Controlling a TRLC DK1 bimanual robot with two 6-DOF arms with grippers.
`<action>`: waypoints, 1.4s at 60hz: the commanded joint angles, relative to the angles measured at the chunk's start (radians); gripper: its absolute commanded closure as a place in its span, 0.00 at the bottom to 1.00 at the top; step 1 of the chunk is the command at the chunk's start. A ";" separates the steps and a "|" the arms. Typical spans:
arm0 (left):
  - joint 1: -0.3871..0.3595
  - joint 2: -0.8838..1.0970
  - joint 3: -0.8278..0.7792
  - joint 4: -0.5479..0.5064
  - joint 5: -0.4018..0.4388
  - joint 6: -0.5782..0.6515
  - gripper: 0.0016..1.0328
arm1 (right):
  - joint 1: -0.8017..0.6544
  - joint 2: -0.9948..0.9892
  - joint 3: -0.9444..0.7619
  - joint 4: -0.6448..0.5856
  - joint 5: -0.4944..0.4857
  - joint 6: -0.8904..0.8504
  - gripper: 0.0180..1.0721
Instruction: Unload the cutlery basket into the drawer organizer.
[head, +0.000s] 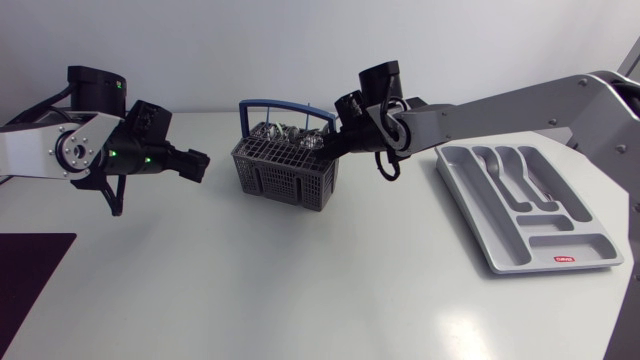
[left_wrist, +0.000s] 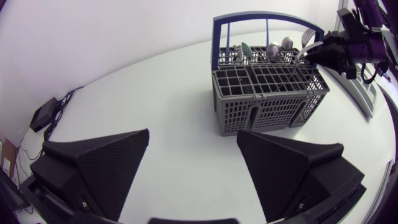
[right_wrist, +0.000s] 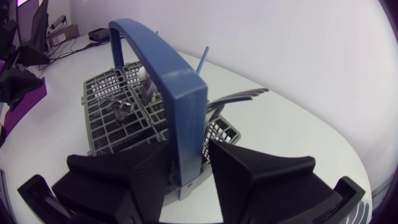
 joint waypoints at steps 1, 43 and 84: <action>0.013 -0.009 -0.022 0.018 0.018 0.022 0.05 | 0.014 0.015 -0.010 0.029 0.007 -0.029 0.84; 0.015 0.027 -0.028 -0.007 0.093 0.025 0.05 | 0.009 -0.549 -0.669 0.069 -0.045 -0.066 0.79; -0.050 0.180 0.067 -0.210 0.376 0.099 0.49 | -0.063 -0.847 -0.818 -0.178 -0.028 -0.031 0.92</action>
